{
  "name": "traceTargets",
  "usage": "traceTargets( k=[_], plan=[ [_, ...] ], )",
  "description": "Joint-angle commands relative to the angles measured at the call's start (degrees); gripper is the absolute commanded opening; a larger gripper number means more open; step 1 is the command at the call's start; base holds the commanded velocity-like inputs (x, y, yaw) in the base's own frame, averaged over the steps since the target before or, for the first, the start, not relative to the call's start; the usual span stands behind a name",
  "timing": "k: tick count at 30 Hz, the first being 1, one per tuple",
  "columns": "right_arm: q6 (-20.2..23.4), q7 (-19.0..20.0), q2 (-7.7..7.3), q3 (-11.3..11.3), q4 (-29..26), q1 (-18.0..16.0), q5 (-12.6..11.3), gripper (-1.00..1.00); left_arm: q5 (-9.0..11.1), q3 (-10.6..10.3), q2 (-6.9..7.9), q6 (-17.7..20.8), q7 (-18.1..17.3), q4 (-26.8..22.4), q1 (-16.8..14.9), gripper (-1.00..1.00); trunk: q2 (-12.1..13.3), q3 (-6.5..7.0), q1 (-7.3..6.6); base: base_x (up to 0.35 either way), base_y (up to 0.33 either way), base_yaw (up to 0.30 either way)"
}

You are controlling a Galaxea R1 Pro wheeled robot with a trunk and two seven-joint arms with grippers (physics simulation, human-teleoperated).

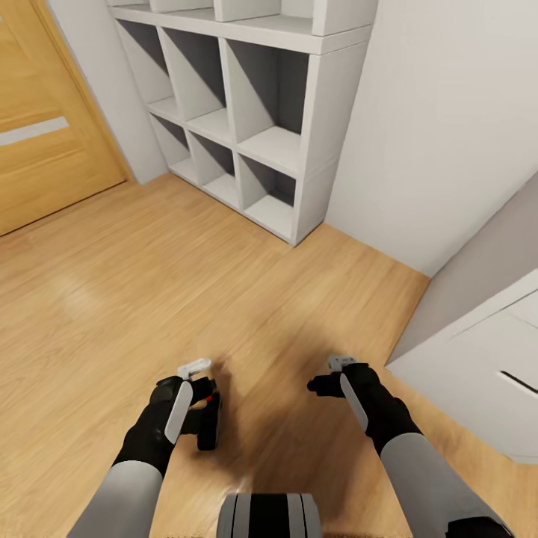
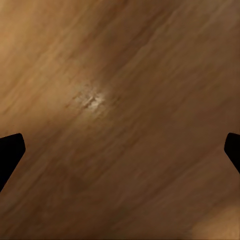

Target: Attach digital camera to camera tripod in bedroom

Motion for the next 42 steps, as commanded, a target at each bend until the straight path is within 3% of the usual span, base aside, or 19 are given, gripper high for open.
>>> traceTargets(
  k=[1,12,42],
  plan=[
    [0.2,-0.1,-0.02,0.1,-0.1,0.0,-0.3,1.00,0.6,0.1,-0.05,0.2,0.4,-0.1,0.0,1.00,0.0,-0.27,0.01,0.000,0.000,0.000],
    [0.2,-0.1,0.02,0.1,-0.1,0.0,-0.3,1.00,0.6,0.1,-0.05,0.3,0.4,0.1,0.0,1.00,-0.2,-2.70,0.30,0.000,0.000,0.000],
    [-0.9,-0.1,-0.01,0.1,0.0,0.0,-0.4,1.00,0.5,0.0,-0.10,0.4,0.4,0.0,0.0,1.00,-0.2,-2.70,0.30,-0.039,0.010,0.000]
  ],
)
